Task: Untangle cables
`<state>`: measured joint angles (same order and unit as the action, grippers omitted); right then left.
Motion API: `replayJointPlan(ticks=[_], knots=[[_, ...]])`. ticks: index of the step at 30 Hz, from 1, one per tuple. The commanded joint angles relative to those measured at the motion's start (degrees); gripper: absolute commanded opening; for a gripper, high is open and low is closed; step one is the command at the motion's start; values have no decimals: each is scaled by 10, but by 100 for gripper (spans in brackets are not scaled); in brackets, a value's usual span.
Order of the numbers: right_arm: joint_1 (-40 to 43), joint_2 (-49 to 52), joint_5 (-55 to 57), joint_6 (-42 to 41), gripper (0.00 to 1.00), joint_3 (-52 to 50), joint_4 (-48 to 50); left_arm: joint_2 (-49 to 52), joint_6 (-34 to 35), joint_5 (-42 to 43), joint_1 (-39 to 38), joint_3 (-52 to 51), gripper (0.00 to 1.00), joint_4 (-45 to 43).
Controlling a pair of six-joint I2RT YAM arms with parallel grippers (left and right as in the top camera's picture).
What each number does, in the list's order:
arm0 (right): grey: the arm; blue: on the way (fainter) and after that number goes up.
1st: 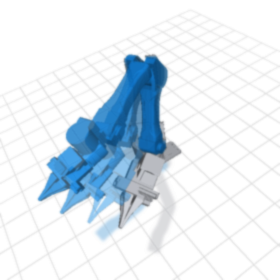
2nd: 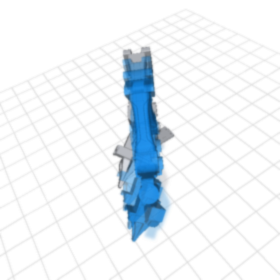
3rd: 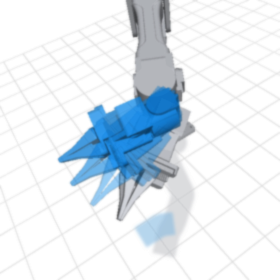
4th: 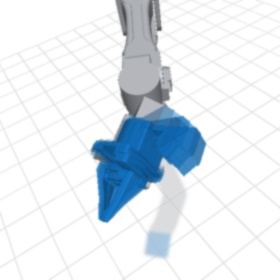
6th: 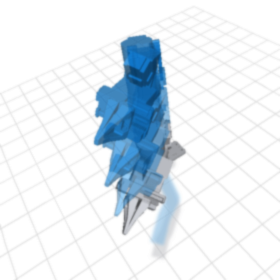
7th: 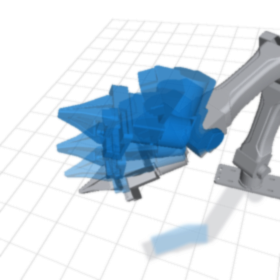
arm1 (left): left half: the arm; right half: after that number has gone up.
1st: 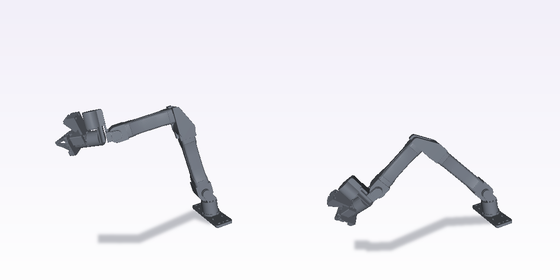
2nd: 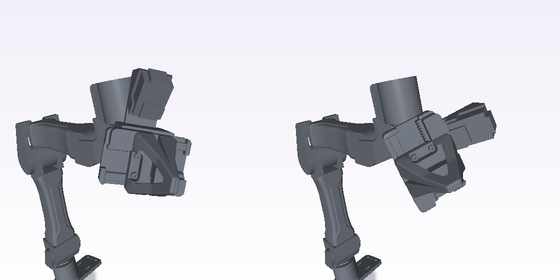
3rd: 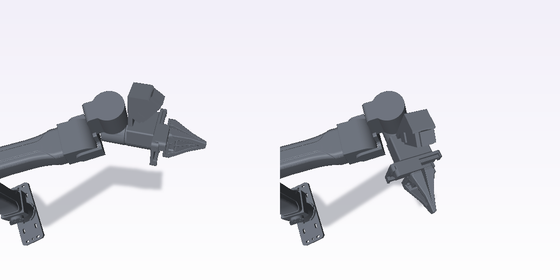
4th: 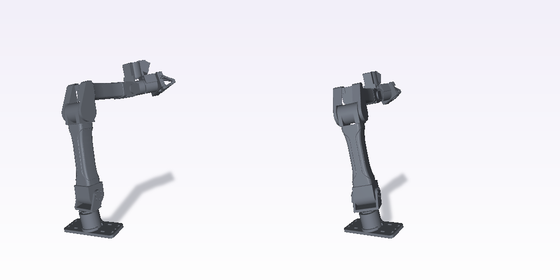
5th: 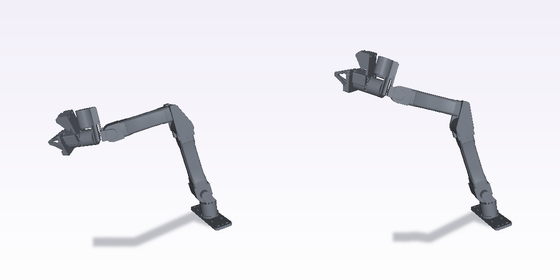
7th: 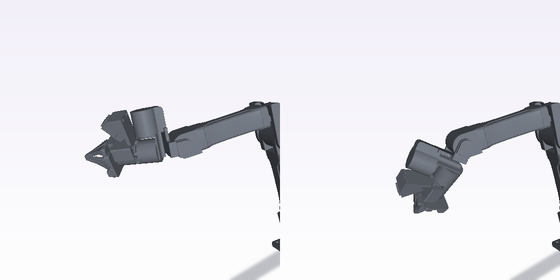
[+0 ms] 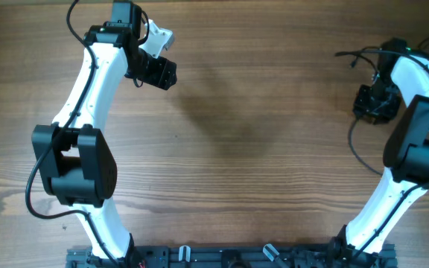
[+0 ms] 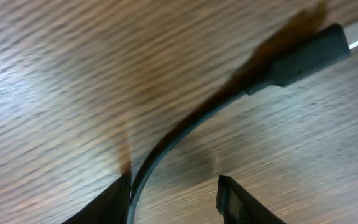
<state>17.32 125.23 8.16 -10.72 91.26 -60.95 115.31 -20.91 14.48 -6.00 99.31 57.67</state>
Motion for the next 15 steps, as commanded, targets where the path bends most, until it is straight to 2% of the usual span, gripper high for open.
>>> replayJointPlan(ticks=[1, 15], knots=[[37, 28, 30, -15, 48, -26, 6, 7, -13, 12, 2, -1, 75, 1], [152, 28, 23, -43, 48, -26, 3, 7, -12, 12, 2, -1, 75, 3]])
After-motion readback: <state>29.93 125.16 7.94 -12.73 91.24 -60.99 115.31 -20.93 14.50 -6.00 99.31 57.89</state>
